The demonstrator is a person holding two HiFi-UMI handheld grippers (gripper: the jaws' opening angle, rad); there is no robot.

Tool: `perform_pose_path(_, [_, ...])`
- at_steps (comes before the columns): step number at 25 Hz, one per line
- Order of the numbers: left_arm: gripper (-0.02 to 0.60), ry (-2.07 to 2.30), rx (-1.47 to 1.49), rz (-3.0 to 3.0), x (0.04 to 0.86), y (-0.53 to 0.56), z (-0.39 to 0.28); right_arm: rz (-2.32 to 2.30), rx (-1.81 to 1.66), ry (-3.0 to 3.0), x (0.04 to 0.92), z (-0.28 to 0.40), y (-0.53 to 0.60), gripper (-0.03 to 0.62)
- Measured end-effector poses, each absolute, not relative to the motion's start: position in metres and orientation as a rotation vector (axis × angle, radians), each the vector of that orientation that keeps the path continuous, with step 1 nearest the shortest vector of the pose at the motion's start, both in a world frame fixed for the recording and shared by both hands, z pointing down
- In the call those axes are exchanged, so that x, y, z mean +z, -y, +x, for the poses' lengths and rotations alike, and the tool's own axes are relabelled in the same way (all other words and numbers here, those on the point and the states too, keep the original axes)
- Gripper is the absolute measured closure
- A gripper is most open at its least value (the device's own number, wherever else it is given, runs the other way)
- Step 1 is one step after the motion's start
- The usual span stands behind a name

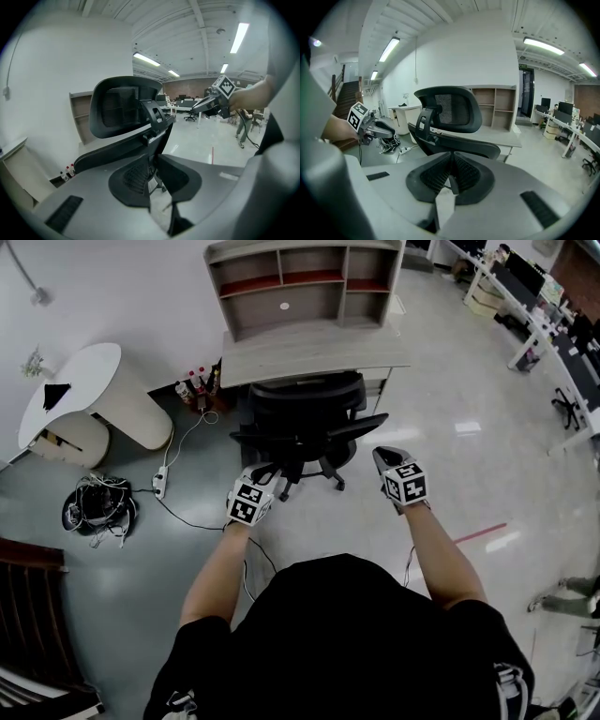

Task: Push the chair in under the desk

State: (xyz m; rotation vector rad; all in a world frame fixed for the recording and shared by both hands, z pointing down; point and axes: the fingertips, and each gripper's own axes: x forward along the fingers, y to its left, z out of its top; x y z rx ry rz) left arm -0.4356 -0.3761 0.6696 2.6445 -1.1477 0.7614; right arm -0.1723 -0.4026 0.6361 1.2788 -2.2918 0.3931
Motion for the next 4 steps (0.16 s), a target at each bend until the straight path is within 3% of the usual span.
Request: perform_pose_path(4, [0.522,1.179,0.729,2.639,0.6674,0.3788,-0.4307,1.282,0.390,2.303,0.6358,-0.1673,0.4059,0.589])
